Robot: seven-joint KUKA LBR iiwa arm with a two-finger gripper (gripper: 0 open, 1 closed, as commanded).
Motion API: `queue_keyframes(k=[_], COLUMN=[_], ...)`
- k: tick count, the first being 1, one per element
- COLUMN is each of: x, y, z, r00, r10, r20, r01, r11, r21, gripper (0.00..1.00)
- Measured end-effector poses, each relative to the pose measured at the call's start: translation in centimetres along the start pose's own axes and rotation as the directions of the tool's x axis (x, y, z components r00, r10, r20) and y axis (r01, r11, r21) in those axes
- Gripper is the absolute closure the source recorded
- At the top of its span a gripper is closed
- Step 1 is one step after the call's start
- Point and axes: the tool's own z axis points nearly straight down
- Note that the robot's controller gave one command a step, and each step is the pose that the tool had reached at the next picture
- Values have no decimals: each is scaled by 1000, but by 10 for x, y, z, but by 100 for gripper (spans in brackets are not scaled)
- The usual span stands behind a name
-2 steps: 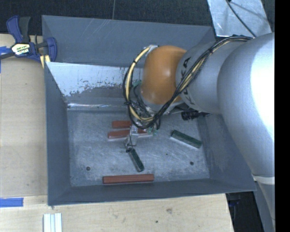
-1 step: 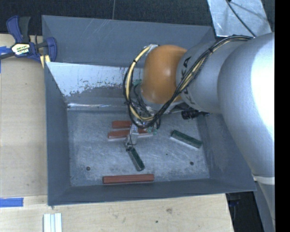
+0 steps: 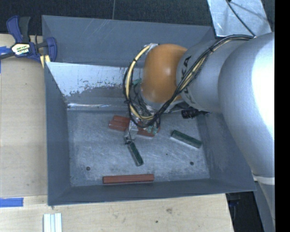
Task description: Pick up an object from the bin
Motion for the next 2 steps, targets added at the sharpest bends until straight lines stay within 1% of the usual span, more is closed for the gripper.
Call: queue_keyframes(k=[1,2], x=[-3,-4], y=[0,0], z=[-86,-107], r00=[1000,1000], r10=[-1,-1], r20=[11,5], r01=[1,1], r11=[1000,1000], r21=[-1,1], gripper=[100,100])
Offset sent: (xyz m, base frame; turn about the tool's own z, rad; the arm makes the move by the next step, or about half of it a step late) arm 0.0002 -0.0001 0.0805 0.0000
